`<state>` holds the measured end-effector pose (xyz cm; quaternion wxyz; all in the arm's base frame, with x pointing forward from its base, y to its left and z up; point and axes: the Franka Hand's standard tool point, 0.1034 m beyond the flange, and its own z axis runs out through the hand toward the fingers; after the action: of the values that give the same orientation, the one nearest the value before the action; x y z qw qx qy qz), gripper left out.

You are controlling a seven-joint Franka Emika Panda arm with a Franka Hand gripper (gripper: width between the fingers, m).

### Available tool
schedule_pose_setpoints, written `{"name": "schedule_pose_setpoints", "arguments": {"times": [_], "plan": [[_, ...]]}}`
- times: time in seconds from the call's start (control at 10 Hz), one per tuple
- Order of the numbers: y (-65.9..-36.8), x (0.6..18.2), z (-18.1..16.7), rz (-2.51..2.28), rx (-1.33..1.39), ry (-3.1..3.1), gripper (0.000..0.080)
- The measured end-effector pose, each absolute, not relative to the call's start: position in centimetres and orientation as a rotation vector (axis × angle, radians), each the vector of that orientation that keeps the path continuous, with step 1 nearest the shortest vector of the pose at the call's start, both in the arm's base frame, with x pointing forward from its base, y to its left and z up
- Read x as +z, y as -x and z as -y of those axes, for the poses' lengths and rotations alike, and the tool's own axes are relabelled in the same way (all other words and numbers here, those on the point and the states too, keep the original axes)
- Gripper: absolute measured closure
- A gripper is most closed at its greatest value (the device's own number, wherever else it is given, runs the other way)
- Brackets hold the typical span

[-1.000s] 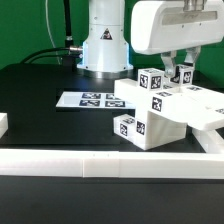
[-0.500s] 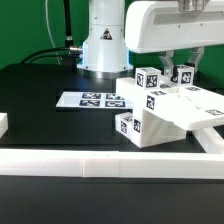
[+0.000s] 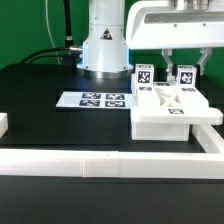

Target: Assemble chair

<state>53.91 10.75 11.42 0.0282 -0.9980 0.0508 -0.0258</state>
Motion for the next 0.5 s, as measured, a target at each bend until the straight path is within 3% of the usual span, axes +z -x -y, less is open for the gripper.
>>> {"name": "schedule_pose_setpoints", "arguments": {"times": [0.1,0.2,0.3,0.4,0.5], "plan": [[-53.9,11.4,-10.7,-0.157,-0.079,3.080,0.0515],[-53.9,11.5,-10.7,-0.155,-0.079,3.080,0.0294],[-53.8,12.3,-10.6,-0.156,-0.069,3.076,0.0294],[-53.9,13.7,-10.6,-0.159,-0.073,3.066,0.0184],[-53.9,14.5,-10.7,-0.158,-0.078,3.061,0.0156]]}}
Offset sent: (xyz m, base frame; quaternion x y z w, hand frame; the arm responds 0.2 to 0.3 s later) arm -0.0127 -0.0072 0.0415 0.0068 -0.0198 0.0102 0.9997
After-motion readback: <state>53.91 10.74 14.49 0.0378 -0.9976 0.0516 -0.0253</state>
